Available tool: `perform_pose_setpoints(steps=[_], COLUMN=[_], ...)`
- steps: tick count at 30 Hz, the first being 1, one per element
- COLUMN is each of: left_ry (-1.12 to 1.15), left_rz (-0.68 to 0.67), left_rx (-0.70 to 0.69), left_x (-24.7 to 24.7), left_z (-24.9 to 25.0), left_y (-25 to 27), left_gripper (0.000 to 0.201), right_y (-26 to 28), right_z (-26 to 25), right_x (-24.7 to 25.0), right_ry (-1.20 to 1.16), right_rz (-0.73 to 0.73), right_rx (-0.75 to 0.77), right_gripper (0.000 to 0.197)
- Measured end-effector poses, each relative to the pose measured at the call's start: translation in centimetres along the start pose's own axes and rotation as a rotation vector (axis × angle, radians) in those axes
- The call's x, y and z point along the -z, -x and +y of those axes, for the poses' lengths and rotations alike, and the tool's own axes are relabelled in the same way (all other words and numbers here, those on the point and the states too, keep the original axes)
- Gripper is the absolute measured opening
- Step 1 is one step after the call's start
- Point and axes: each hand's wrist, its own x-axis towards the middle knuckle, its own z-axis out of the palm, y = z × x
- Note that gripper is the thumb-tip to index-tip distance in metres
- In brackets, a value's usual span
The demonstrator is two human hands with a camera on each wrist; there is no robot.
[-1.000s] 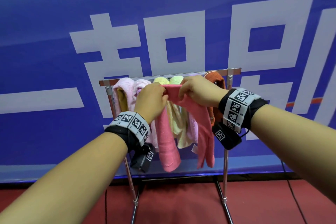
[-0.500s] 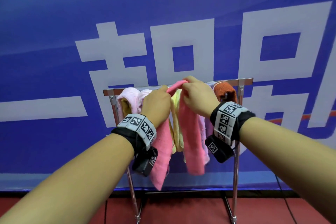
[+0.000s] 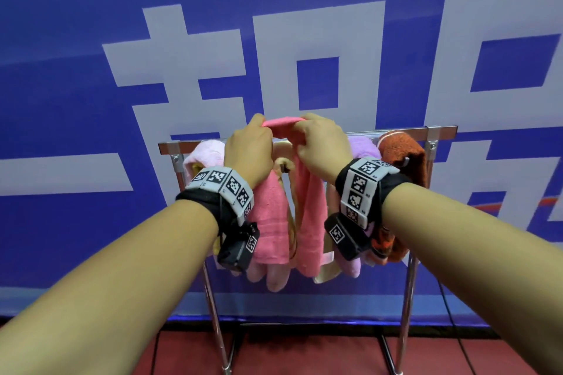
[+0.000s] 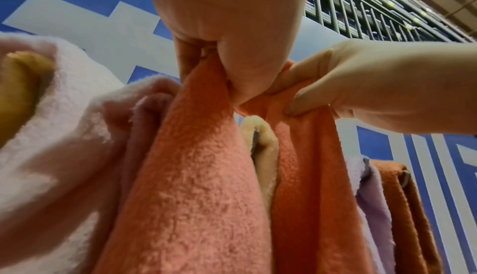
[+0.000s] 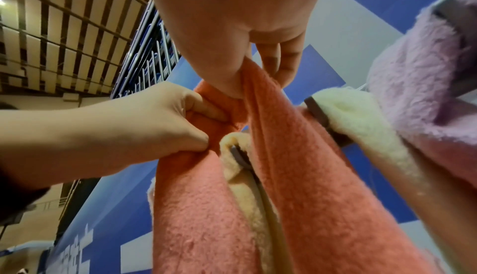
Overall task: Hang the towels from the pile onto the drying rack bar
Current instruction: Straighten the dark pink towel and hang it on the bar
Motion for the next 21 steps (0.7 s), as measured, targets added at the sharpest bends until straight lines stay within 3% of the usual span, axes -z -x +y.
perform_pose_setpoints(steps=[6,10,15,18,21], left_ry=[0.082,0.001,-0.097,-0.105,-0.152], left_rz=[-0.048,-0.025,-0.071,-0.077,-0.09], left_rx=[0.005,-0.019,-0.029,-0.045,-0.053], left_x=[-1.9,-2.5,-2.1,-2.0,-2.1], left_z=[0.5,0.6,1.3,1.8,2.1], left_y=[1.1,0.9,0.6,0.0,-0.2], left_gripper=[0.011,0.013,0.013,0.01,0.014], right_y=[0.2,0.3,0.9,0.9,0.6], right_z=[0.6,0.3,0.5,1.5,1.4], right_x=[-2.0,-2.3,-2.9,-2.6,-1.5], right_ry=[0.05,-0.018,-0.078,0.006,0.264], right_rz=[-0.028,0.019,-0.049,-0.08,-0.076], right_rx=[-0.004,-0.022,-0.035,-0.022,0.078], right_gripper=[0.019,0.02,0.013,0.016,0.024])
